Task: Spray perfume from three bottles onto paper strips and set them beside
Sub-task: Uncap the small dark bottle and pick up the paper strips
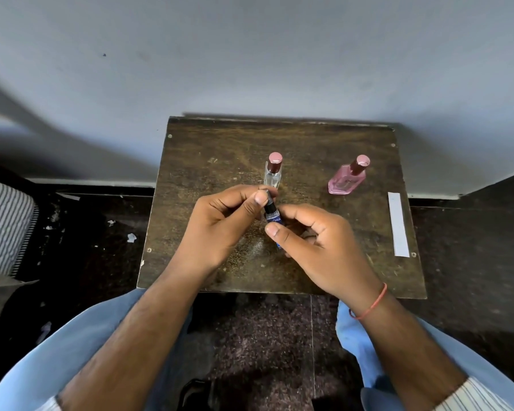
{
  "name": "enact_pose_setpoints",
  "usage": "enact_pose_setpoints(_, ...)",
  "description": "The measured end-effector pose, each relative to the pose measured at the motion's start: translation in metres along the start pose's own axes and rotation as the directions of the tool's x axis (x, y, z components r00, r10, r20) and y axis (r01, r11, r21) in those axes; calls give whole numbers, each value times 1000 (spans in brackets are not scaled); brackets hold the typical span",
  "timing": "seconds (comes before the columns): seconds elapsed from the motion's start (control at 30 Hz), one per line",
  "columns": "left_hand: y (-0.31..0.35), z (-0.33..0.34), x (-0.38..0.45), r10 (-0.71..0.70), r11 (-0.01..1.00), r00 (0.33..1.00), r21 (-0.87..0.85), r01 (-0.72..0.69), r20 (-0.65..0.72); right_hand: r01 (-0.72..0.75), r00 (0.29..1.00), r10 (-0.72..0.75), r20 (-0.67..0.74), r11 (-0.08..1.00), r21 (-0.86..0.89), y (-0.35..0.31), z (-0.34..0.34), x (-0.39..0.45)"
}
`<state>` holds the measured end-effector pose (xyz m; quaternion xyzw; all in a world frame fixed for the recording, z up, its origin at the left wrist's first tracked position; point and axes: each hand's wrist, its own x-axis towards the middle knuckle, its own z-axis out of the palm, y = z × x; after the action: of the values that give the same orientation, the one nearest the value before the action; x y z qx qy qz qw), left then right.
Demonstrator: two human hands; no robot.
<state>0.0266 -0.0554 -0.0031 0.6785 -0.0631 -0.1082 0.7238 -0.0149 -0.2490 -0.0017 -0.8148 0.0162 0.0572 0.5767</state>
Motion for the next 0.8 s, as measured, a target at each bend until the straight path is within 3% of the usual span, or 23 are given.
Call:
enact_pose_setpoints(0.17, -2, -2, -2, 14, 1000, 998, 14, -13, -62, 84, 996, -89, -31, 987, -138, -3, 2, -1)
enact_pose_setpoints(0.33, -4, -1, -3, 37, 999, 993, 3, -37, -114, 110, 991, -120, -53, 981, -162, -7, 4, 0)
enact_pose_setpoints(0.4, -6, -3, -2, 28, 999, 993, -34, -32, -119, 74, 997, -77, -32, 993, -96, -7, 5, 1)
enact_pose_setpoints(0.57, -8, -5, -1, -43, 987, 997, -156, 33, -58, -97, 983, 56, 176, 966, 238, -7, 1, 5)
enact_pose_setpoints(0.67, 0, -19, 5, -103, 951, 991, -301, 74, -80, -153, 958, 62, 281, 937, 314, -6, 1, 0)
enact_pose_setpoints(0.8, 8, -37, 11, -40, 989, 986, -145, 16, -164, -131, 962, 45, 268, 940, 314, -3, 3, -1)
